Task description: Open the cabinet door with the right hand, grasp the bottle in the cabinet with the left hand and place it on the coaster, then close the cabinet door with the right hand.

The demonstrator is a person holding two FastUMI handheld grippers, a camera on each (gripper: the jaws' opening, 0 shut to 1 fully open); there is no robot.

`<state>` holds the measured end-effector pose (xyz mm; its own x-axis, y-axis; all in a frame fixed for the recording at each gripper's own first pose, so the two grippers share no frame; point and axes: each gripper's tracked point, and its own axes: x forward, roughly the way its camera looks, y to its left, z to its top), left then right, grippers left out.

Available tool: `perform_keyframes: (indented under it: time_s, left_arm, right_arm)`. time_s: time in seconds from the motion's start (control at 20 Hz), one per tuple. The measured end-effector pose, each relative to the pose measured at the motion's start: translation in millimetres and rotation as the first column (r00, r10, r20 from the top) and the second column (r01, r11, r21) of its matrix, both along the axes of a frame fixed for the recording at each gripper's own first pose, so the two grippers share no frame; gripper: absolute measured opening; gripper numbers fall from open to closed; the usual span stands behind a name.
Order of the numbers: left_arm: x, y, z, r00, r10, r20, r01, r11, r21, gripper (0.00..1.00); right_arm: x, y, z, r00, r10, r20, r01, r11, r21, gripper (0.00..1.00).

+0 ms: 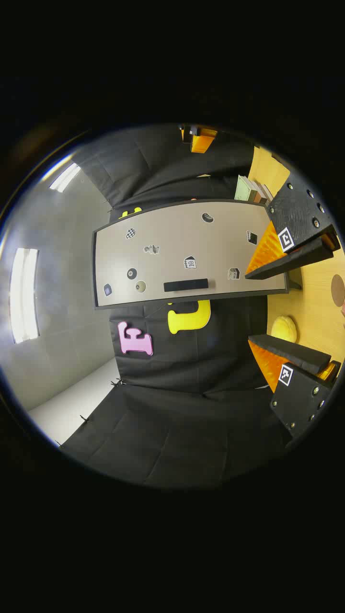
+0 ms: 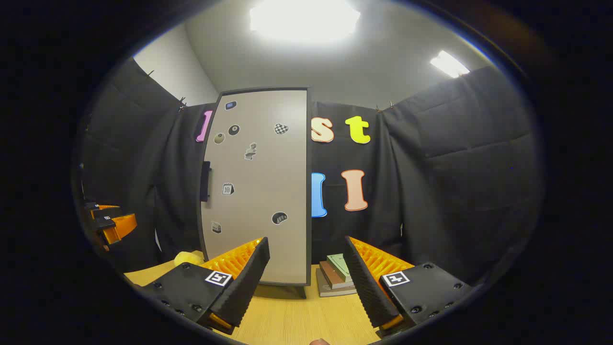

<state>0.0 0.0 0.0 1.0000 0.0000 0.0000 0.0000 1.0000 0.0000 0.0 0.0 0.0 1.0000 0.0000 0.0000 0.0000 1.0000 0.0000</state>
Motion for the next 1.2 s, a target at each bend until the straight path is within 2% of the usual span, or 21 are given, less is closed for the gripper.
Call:
perform_keyframes:
  time_s: [0.7,1.2]
  left_arm:
    - [-2,0,3,1.000,0.003,0.008,-0.004,1.000,0.012,0.67]
    - [-1,-12,3,1.000,0.031,0.004,-0.031,0.999,0.021,0.67]
  right_arm:
    - [-1,-9,-3,1.000,0.012,-0.005,-0.012,1.000,0.002,0.97]
    - [15,-24,-9,0.999,0.045,-0.011,-0.045,0.999,0.005,0.97]
